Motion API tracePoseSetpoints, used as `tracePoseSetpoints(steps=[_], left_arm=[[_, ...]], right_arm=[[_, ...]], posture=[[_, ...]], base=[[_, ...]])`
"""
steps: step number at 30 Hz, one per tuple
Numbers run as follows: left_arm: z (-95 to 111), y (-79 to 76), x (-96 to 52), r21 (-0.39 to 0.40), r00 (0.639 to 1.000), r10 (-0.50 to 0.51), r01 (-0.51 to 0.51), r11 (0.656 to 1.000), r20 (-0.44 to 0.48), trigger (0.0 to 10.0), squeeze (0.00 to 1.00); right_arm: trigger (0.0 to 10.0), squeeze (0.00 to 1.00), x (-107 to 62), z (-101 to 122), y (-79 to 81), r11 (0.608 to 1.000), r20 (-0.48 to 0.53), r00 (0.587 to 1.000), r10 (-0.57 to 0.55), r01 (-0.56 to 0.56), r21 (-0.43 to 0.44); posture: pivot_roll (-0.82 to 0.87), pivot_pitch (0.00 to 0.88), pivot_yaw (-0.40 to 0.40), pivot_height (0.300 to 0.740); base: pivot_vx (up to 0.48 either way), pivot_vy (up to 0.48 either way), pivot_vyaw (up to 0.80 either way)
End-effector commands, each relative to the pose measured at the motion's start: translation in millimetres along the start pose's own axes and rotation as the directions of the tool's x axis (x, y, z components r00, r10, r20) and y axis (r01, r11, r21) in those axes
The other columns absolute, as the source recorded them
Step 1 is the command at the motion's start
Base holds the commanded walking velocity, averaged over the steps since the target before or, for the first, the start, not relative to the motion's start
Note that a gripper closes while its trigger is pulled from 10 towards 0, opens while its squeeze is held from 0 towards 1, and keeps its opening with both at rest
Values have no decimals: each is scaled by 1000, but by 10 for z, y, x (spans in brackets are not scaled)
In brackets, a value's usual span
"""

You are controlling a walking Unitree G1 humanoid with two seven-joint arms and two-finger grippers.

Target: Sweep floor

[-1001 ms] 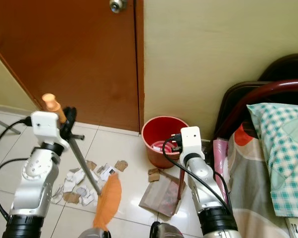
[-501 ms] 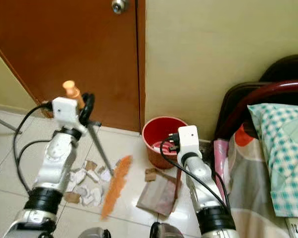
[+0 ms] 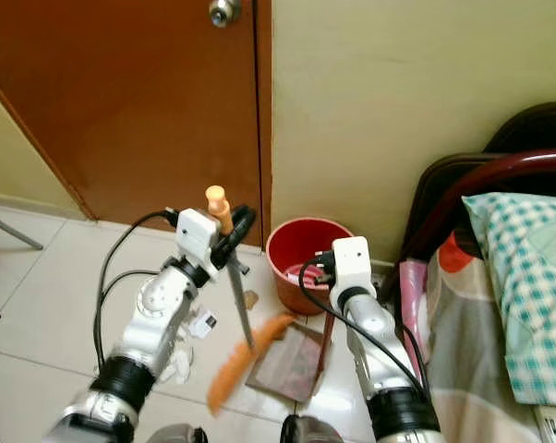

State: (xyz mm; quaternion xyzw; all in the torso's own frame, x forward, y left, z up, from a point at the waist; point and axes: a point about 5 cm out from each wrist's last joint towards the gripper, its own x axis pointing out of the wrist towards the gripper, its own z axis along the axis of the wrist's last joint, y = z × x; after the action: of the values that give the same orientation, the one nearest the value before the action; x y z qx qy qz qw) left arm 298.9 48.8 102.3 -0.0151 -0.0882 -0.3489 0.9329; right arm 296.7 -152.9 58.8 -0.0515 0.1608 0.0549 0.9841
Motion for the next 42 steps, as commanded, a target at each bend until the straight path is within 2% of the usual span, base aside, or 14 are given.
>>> tracePoseSetpoints(steps=[1,10,12,15,20,21,22,25,27,29,31,35,40,42], left_arm=[[90,-92,55,-34,998,-19,21,999,58,10000,0],[305,45,-31,-56,981,128,-120,991,148,10000,0],[510,350,-211,72,934,295,-315,946,202,10000,0],[631,459,-317,89,907,355,-382,920,226,10000,0],[775,523,-483,135,898,361,-401,906,251,10000,0],[770,543,-535,151,894,374,-417,896,246,10000,0],[683,576,-665,156,885,414,-450,879,214,10000,0],[646,585,-718,159,877,439,-470,868,196,10000,0],[485,539,-833,117,850,506,-523,844,148,10000,0],[461,521,-847,106,844,519,-533,839,137,10000,0],[377,474,-848,95,834,543,-551,829,96,10000,0],[321,467,-859,125,832,550,-555,822,72,10000,0],[173,497,-983,138,811,585,-581,802,14,10000,0],[173,497,-983,138,811,585,-581,802,14,10000,0]], right_arm=[[10000,0,6,58,6,1000,25,1000,9,-9,-4],[10000,0,1,42,11,1000,20,1000,9,-9,-3],[10000,0,-5,40,1,1000,18,1000,11,-11,-2],[10000,0,-10,33,-7,1000,16,1000,12,-12,-1],[10000,0,-8,13,2,1000,8,1000,22,-22,-2],[10000,0,-5,12,6,1000,8,1000,24,-24,-2],[10000,0,0,10,11,1000,8,1000,27,-27,0],[10000,0,0,16,9,1000,13,999,29,-29,3],[10000,0,-38,67,-30,998,65,997,49,-52,44],[10000,0,-51,81,-47,997,83,995,53,-58,60],[10000,0,-131,206,-95,982,169,976,134,-153,107],[10000,0,-175,394,-180,973,233,957,175,-205,109],[10000,0,-257,627,-262,956,289,925,245,-281,87],[10000,0,-257,627,-262,956,289,925,245,-281,87]], posture=[[-31,81,-24,740],[-31,81,-24,740],[-23,87,-19,740],[-15,88,-21,740],[-9,89,-21,740],[3,89,-21,740],[10,87,-20,740],[10,81,-19,740],[19,49,-22,740],[23,39,-23,740],[28,0,-27,740],[16,0,-25,740],[-1,0,-23,740],[-1,0,-23,740]], base=[[0,0,0],[0,0,0],[0,0,0],[0,0,0],[0,0,0],[0,0,0],[0,0,0],[0,0,0],[0,0,0],[0,0,0],[0,0,0],[0,0,0],[0,0,0],[0,0,0]])
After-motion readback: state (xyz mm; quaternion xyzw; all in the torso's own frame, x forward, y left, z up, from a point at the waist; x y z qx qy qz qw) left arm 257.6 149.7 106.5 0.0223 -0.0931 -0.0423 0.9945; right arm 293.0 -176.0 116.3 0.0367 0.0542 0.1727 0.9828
